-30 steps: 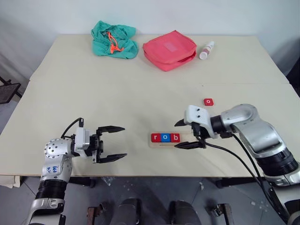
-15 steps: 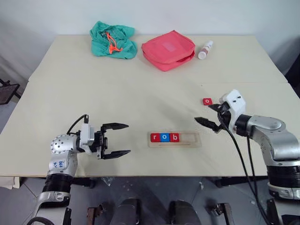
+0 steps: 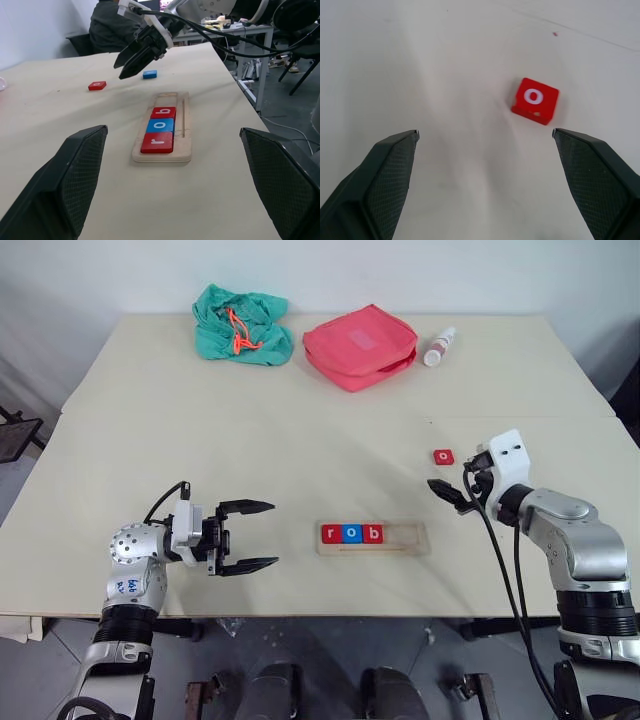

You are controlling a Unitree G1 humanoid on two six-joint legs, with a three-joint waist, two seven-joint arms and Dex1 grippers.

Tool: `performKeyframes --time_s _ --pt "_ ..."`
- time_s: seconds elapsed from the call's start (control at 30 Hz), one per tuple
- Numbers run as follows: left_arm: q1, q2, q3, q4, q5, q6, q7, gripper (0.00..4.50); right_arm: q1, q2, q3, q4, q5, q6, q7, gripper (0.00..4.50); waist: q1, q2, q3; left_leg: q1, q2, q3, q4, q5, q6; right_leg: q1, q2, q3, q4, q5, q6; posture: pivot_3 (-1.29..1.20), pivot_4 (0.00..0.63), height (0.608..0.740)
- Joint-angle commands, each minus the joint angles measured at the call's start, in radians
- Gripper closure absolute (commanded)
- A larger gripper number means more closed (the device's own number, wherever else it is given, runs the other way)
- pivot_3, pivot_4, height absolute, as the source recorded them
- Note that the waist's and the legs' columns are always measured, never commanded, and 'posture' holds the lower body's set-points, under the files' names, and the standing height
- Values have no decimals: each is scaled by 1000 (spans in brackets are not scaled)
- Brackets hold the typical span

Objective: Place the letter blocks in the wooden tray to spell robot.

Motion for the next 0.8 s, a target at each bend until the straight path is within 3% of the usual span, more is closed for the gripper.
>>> performKeyframes --time_s 0.03,0.6,0.8 --pt "-9 8 9 -11 -3 -14 -7 0 -7 -4 -27 -15 17 3 -14 38 0 0 0 0 0 0 0 0 0 0 0 0 0 0 0 0 150 740" --pt "-17 11 8 -13 -1 -11 -10 0 -10 -15 -11 -32 25 24 -5 38 0 0 0 0 0 0 0 0 0 0 0 0 0 0 0 0 150 740" --pt "-21 13 9 -11 0 -13 -11 0 -97 12 -1 85 1 0 -52 38 -2 0 0 0 0 1 0 0 0 0 0 0 0 0 0 0 150 740"
